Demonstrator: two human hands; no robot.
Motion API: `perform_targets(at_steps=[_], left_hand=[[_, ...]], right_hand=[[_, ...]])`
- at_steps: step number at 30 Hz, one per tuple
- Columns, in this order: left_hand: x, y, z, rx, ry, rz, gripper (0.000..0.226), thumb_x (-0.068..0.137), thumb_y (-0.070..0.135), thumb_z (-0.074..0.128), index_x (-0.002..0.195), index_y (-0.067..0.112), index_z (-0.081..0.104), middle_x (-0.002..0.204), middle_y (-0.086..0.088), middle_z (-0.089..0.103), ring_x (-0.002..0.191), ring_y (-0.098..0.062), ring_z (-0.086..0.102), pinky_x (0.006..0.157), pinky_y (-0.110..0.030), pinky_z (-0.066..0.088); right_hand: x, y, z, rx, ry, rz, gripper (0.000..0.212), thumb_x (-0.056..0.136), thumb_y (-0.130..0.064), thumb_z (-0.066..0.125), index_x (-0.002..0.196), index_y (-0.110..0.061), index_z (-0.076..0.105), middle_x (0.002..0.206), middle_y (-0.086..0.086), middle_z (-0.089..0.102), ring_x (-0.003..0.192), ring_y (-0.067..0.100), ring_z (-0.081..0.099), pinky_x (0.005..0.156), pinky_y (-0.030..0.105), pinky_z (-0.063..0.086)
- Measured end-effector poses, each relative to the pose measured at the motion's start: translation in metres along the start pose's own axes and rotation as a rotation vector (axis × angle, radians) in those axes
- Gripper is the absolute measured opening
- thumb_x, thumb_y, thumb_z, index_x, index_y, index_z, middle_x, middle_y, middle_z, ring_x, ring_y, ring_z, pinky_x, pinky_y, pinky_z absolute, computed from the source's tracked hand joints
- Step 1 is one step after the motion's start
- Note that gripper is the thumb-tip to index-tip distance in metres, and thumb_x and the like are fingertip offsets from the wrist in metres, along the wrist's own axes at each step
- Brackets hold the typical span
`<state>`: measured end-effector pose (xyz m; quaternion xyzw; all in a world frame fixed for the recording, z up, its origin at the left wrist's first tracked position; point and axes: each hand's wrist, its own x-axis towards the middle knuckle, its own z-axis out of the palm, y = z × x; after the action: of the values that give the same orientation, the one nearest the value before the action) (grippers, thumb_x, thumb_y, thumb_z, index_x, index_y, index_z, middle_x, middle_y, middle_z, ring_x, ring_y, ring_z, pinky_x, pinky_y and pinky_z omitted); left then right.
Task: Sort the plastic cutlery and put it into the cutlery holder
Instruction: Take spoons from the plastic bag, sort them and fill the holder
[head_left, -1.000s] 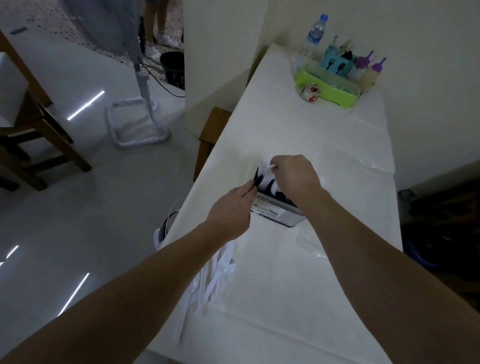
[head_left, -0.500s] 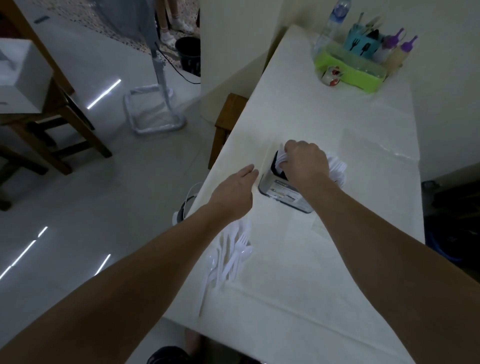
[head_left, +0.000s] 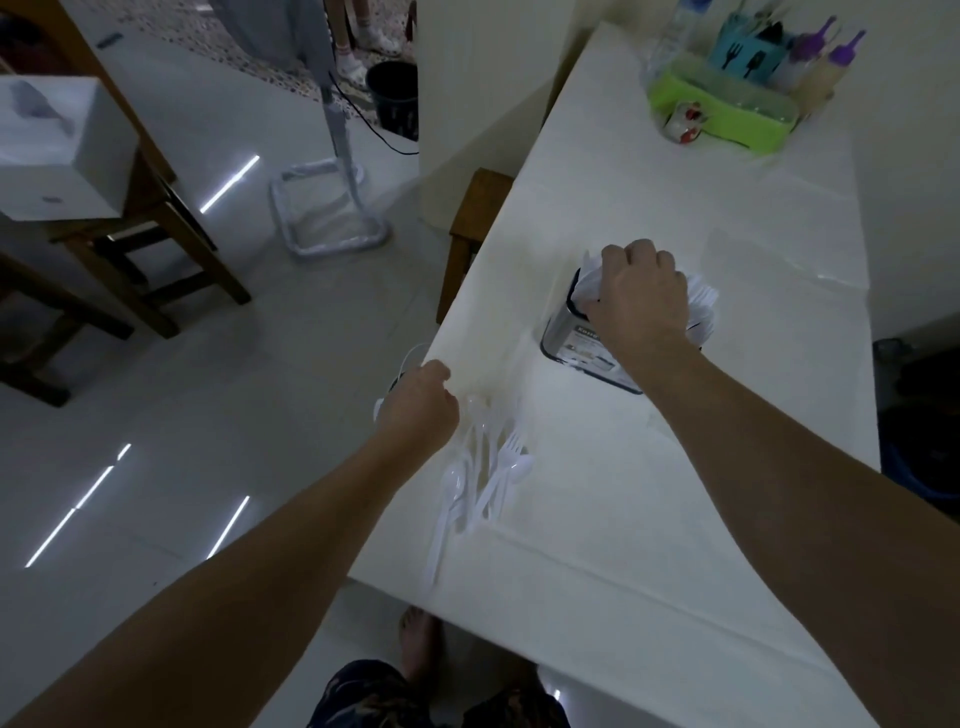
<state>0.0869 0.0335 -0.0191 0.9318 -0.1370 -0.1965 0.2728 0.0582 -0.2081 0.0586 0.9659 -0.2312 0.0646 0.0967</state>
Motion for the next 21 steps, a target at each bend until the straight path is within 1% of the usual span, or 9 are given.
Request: perform_targets(at_steps=[1,3,5,6,9,12,15,18,21], left_hand=[[-0.007,-0.005,0.000,0.000,-0.026,-0.065,0.025,0.094,0.015,0.048,0.114,0.014,0.062,0.111,-0.007,0.064,0.102,-0.026,0.062,0.093,-0.038,0.050],[-0.025,-0.016,0.004,0.006,-0.115,-0.134,0.018,0.096,0.028,0.053,0.097,0.013,0.062,0.092,-0.004,0.065,0.079,-0.019,0.060,0.074,-0.029,0.047],[-0.044,-0.027,0.014,0.008,-0.187,-0.173,0.029,0.092,0.045,0.059,0.085,0.017,0.058,0.076,0.003,0.063,0.061,-0.010,0.054,0.056,-0.024,0.040],[-0.052,-0.031,0.021,0.008,-0.208,-0.183,0.033,0.088,0.051,0.061,0.081,0.018,0.057,0.069,0.005,0.061,0.057,-0.008,0.054,0.052,-0.024,0.038],[-0.066,-0.041,0.039,0.015,-0.228,-0.191,0.035,0.080,0.054,0.068,0.078,0.021,0.056,0.069,0.007,0.060,0.061,-0.011,0.057,0.056,-0.026,0.042],[-0.071,-0.044,0.046,0.029,-0.230,-0.168,0.029,0.083,0.046,0.069,0.079,0.022,0.054,0.077,0.007,0.059,0.072,-0.014,0.058,0.064,-0.026,0.042],[-0.071,-0.047,0.052,0.002,-0.214,-0.169,0.023,0.088,0.040,0.065,0.080,0.019,0.057,0.082,0.004,0.060,0.077,-0.017,0.059,0.069,-0.030,0.046],[-0.069,-0.052,0.056,-0.021,-0.197,-0.175,0.021,0.090,0.035,0.062,0.083,0.016,0.064,0.083,0.001,0.065,0.078,-0.019,0.063,0.076,-0.034,0.054],[-0.069,-0.055,0.060,-0.068,-0.153,-0.190,0.016,0.089,0.034,0.063,0.085,0.019,0.061,0.082,0.003,0.064,0.078,-0.018,0.063,0.072,-0.032,0.052]], right_hand=[[-0.005,-0.003,-0.005,0.031,0.031,-0.003,0.039,0.078,-0.020,0.073,0.110,-0.005,0.058,0.108,0.017,0.056,0.094,0.037,0.054,0.072,0.039,0.041],[-0.019,-0.014,-0.012,0.138,0.106,-0.032,0.041,0.080,-0.025,0.072,0.114,-0.005,0.061,0.111,0.019,0.058,0.097,0.039,0.054,0.077,0.043,0.044],[-0.040,-0.029,-0.013,0.223,0.161,-0.100,0.035,0.082,-0.023,0.069,0.111,-0.006,0.064,0.107,0.019,0.061,0.093,0.039,0.056,0.080,0.043,0.046],[-0.052,-0.037,-0.011,0.255,0.162,-0.135,0.032,0.082,-0.022,0.069,0.109,-0.007,0.066,0.103,0.018,0.062,0.090,0.038,0.057,0.080,0.042,0.046],[-0.086,-0.061,0.009,0.391,0.001,-0.185,0.025,0.085,-0.022,0.070,0.106,-0.009,0.068,0.097,0.015,0.065,0.089,0.035,0.059,0.078,0.040,0.048],[-0.114,-0.078,0.030,0.505,-0.291,-0.133,0.024,0.090,-0.023,0.063,0.111,-0.013,0.067,0.102,0.011,0.066,0.095,0.030,0.061,0.082,0.039,0.051],[-0.135,-0.088,0.048,0.565,-0.478,-0.061,0.025,0.092,-0.022,0.060,0.115,-0.015,0.066,0.106,0.007,0.068,0.098,0.025,0.064,0.085,0.034,0.052],[-0.151,-0.093,0.062,0.605,-0.558,0.016,0.026,0.093,-0.019,0.057,0.117,-0.017,0.066,0.108,0.004,0.070,0.100,0.022,0.065,0.086,0.032,0.052],[-0.162,-0.096,0.070,0.633,-0.559,0.097,0.024,0.093,-0.019,0.057,0.114,-0.016,0.067,0.106,0.003,0.071,0.099,0.021,0.065,0.086,0.032,0.052]])
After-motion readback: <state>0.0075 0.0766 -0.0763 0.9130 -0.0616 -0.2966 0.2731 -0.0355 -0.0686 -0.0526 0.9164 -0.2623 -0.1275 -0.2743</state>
